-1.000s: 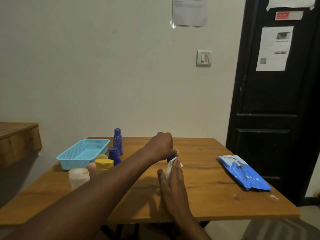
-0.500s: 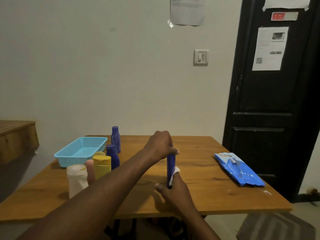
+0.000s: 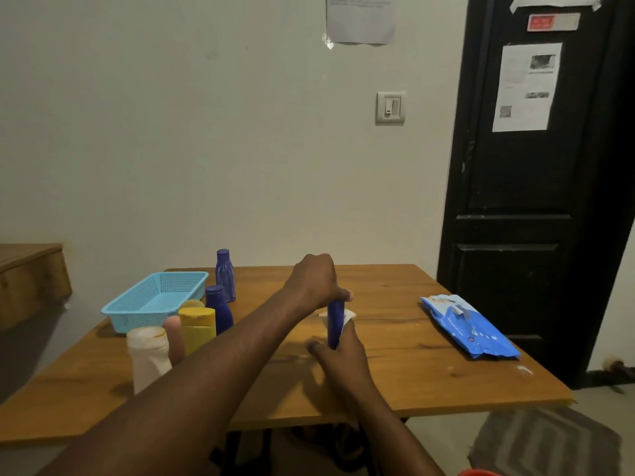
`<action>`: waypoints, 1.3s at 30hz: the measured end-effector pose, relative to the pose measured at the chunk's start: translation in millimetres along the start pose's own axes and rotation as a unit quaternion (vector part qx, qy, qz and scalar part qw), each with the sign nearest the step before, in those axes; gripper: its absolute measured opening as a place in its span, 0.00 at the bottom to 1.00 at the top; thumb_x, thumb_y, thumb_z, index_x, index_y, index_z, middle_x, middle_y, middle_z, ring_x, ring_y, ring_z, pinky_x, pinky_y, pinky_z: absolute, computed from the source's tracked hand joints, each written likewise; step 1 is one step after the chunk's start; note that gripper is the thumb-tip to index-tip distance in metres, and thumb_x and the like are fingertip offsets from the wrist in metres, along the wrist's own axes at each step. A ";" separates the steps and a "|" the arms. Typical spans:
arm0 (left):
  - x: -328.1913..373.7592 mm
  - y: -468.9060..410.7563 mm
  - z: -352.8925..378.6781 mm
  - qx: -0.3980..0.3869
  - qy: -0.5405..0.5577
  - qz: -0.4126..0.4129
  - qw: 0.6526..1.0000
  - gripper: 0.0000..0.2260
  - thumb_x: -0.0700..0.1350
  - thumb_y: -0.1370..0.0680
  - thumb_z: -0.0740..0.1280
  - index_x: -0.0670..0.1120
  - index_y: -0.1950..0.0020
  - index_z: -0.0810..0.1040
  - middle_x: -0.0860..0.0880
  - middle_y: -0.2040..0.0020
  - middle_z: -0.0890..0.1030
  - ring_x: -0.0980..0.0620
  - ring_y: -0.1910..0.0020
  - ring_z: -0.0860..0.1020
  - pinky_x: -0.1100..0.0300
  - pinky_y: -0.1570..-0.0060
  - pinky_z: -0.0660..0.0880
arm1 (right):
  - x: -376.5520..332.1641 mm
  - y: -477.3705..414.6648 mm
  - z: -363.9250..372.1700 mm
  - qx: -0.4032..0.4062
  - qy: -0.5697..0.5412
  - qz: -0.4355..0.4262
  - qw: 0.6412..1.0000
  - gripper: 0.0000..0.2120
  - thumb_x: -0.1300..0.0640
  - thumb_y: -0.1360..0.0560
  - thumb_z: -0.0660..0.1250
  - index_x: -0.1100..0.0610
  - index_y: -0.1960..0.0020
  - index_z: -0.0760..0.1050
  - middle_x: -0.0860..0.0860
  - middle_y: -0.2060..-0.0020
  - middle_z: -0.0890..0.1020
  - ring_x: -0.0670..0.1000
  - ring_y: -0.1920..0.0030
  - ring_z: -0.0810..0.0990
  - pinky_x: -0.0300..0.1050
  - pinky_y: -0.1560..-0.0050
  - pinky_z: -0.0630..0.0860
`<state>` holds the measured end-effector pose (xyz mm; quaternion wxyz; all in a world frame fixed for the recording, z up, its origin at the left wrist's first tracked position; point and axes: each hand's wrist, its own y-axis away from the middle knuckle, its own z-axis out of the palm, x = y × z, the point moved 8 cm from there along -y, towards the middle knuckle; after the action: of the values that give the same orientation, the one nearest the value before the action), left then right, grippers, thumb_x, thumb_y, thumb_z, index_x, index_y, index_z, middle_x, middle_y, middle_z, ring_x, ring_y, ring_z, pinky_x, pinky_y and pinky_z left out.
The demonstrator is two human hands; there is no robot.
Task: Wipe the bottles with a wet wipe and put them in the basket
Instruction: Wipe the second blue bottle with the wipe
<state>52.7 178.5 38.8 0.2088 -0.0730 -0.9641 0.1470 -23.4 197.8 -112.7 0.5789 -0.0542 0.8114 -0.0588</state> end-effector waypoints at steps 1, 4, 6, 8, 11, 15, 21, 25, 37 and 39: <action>0.0 -0.2 -0.1 0.000 0.001 0.000 1.000 0.16 0.53 0.28 0.79 0.41 0.53 0.86 0.46 0.57 0.85 0.50 0.57 0.83 0.55 0.55 0.80 | 5.7 1.2 0.1 -0.015 0.019 0.001 1.000 0.33 0.49 0.27 0.75 0.49 0.28 0.62 0.49 0.38 0.77 0.46 0.44 0.78 0.44 0.46 0.80; -0.5 -0.9 0.4 0.003 0.001 -0.003 1.000 0.17 0.54 0.29 0.79 0.41 0.54 0.85 0.46 0.58 0.84 0.49 0.58 0.83 0.54 0.55 0.81 | 14.3 12.7 -1.6 -0.012 0.111 -0.012 0.994 0.36 0.46 0.27 0.74 0.51 0.25 0.61 0.48 0.37 0.77 0.46 0.41 0.78 0.46 0.42 0.80; -1.7 -1.5 0.8 0.007 0.001 -0.006 1.000 0.17 0.54 0.29 0.79 0.41 0.54 0.85 0.47 0.58 0.84 0.49 0.58 0.83 0.53 0.54 0.82 | 16.4 24.8 1.1 0.001 0.166 -0.023 0.986 0.41 0.40 0.27 0.72 0.51 0.22 0.56 0.47 0.33 0.75 0.49 0.35 0.76 0.46 0.39 0.78; -1.0 -1.8 1.9 0.010 0.000 -0.004 1.000 0.17 0.55 0.29 0.79 0.41 0.54 0.85 0.47 0.58 0.85 0.50 0.58 0.83 0.53 0.53 0.82 | 20.0 35.8 7.7 -0.005 0.177 -0.041 0.983 0.48 0.37 0.28 0.71 0.49 0.19 0.49 0.47 0.26 0.70 0.53 0.28 0.71 0.51 0.34 0.76; 1.0 -1.1 0.8 0.010 -0.004 0.000 1.000 0.17 0.55 0.29 0.79 0.41 0.54 0.85 0.47 0.58 0.85 0.50 0.58 0.83 0.52 0.52 0.83 | 19.8 38.4 11.4 -0.019 0.155 -0.038 0.987 0.53 0.38 0.28 0.72 0.48 0.18 0.39 0.47 0.22 0.64 0.54 0.23 0.65 0.53 0.29 0.73; 0.0 -3.5 0.6 -0.011 -0.006 -0.010 1.000 0.17 0.54 0.29 0.80 0.41 0.53 0.84 0.46 0.58 0.85 0.49 0.57 0.83 0.52 0.52 0.83 | 10.6 16.5 1.4 -0.011 0.112 -0.012 0.994 0.48 0.44 0.28 0.76 0.52 0.19 0.51 0.49 0.31 0.73 0.50 0.34 0.75 0.48 0.37 0.78; -2.1 -4.9 2.0 -0.009 -0.001 -0.015 1.000 0.17 0.54 0.29 0.79 0.41 0.53 0.84 0.46 0.57 0.85 0.49 0.57 0.83 0.53 0.52 0.83 | 5.9 3.6 0.1 -0.042 0.073 0.003 0.996 0.42 0.46 0.29 0.77 0.50 0.23 0.57 0.48 0.35 0.75 0.48 0.39 0.77 0.50 0.39 0.80; -3.3 -4.6 2.1 -0.008 0.004 -0.012 1.000 0.17 0.54 0.29 0.80 0.41 0.53 0.84 0.47 0.58 0.84 0.50 0.57 0.83 0.53 0.52 0.83 | 7.8 35.0 10.1 -0.023 0.118 -0.037 0.992 0.56 0.41 0.27 0.74 0.47 0.18 0.35 0.47 0.19 0.56 0.52 0.24 0.67 0.52 0.30 0.73; -5.3 -6.0 2.3 -0.043 0.036 -0.004 0.998 0.15 0.53 0.26 0.78 0.41 0.54 0.86 0.45 0.58 0.86 0.47 0.55 0.84 0.51 0.52 0.81 | -29.5 -9.0 -15.2 0.009 -0.043 -0.079 0.996 0.36 0.50 0.29 0.78 0.45 0.27 0.63 0.42 0.38 0.75 0.48 0.37 0.77 0.39 0.46 0.76; -6.6 -6.3 2.6 -0.040 0.043 -0.001 0.998 0.15 0.53 0.27 0.78 0.41 0.54 0.87 0.46 0.58 0.86 0.48 0.55 0.84 0.51 0.51 0.81 | -28.2 -14.0 -17.6 -0.024 -0.024 -0.070 0.997 0.34 0.50 0.28 0.78 0.47 0.29 0.63 0.42 0.41 0.75 0.47 0.41 0.77 0.37 0.49 0.74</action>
<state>57.1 170.6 36.0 0.2471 -0.0869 -0.9593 0.1054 -30.6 188.9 -78.5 0.5913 -0.1263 0.7926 -0.0786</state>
